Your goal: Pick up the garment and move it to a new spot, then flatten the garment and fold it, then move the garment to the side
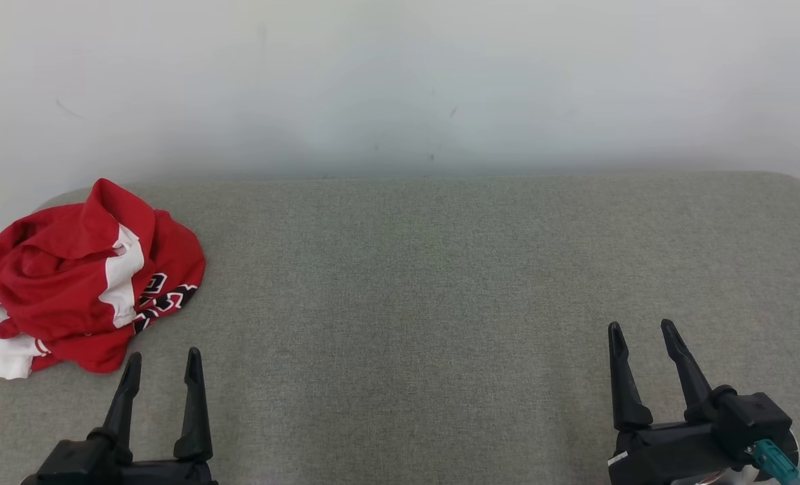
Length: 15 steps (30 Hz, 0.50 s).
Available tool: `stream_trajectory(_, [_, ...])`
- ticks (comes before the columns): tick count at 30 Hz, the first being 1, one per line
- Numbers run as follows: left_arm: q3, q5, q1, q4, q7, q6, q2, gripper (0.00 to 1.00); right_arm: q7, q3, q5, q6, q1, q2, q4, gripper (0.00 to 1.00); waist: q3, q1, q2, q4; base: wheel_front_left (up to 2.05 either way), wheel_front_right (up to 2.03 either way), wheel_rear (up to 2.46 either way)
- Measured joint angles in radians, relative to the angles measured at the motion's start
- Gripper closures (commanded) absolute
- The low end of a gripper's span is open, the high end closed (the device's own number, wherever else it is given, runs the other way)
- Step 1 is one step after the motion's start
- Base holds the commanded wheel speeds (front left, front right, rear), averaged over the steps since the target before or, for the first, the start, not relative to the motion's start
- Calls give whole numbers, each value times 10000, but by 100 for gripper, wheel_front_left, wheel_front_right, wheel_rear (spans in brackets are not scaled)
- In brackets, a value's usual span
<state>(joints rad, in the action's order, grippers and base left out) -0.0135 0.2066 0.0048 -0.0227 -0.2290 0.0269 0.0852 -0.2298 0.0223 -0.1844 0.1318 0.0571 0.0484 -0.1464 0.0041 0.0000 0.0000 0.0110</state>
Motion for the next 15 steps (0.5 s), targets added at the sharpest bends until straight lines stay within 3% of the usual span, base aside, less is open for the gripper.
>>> stream_trajectory(15, [54, -489, 39, -316, -280, 268, -29, 0, -173, -194, 736, 0, -3, 6, -148, 0, -74, 1, 0, -85, 0, 0, 0])
